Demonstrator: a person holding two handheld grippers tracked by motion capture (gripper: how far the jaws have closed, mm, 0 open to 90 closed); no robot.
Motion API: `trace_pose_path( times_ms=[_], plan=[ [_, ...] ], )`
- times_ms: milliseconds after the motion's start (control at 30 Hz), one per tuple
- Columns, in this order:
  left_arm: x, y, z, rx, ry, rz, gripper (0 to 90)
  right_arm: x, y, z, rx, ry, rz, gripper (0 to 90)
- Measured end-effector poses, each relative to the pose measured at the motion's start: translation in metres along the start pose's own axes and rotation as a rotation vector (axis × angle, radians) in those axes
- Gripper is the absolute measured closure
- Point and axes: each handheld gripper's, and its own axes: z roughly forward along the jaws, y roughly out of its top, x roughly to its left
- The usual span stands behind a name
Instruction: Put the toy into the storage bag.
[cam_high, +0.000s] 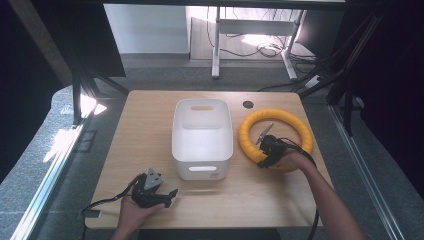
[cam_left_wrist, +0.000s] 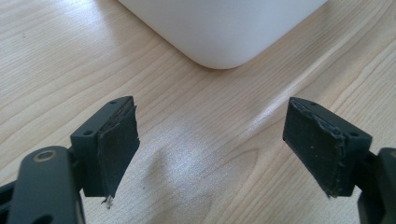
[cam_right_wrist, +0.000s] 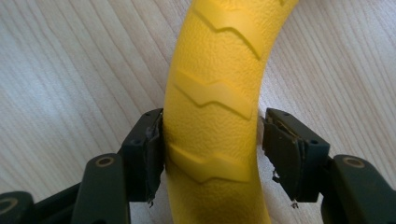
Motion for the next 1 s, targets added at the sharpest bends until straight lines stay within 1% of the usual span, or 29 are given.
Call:
trace_pose_path(
  times_ms=[100, 167, 200, 233, 333, 400, 433, 600, 700, 833, 1000],
  plan=[
    [0.000, 0.000, 0.000, -0.001, -0.001, 0.000, 18.5, 0.000, 0.002, 0.002, 0.004, 0.003, -0.014, 40.6],
    [0.000, 0.000, 0.000, 0.000, 0.000, 0.001, 18.5, 0.002, 0.003, 0.002, 0.008, 0.002, -0.009, 40.9],
    [0.000, 0.000, 0.000, 0.000, -0.001, 0.001, 18.5, 0.002, 0.004, 0.003, 0.009, 0.002, -0.014, 41.9],
    [0.000, 0.000, 0.000, 0.000, -0.002, 0.001, 18.5, 0.002, 0.004, 0.003, 0.013, 0.011, -0.014, 43.0],
    [0.000, 0.000, 0.000, 0.002, -0.001, 0.003, 18.5, 0.001, 0.007, 0.003, 0.028, 0.030, -0.005, 46.0],
    [0.000, 0.000, 0.000, 0.001, -0.002, 0.002, 18.5, -0.001, 0.008, 0.003, 0.033, 0.029, 0.001, 49.1],
    [0.000, 0.000, 0.000, 0.000, -0.002, 0.002, 18.5, -0.001, 0.008, 0.003, 0.036, 0.033, -0.003, 49.5],
    [0.000, 0.000, 0.000, 0.002, -0.002, 0.004, 18.5, -0.004, 0.010, 0.002, 0.051, 0.056, 0.010, 50.6],
    [0.000, 0.000, 0.000, 0.002, -0.001, 0.004, 18.5, -0.005, 0.008, 0.001, 0.036, 0.072, 0.029, 50.9],
    [0.000, 0.000, 0.000, 0.004, -0.002, 0.006, 18.5, -0.009, 0.005, -0.005, -0.001, 0.100, 0.042, 51.0],
    [0.000, 0.000, 0.000, 0.003, -0.003, 0.005, 18.5, -0.012, 0.004, -0.016, -0.073, 0.139, 0.075, 51.0]
  ],
)
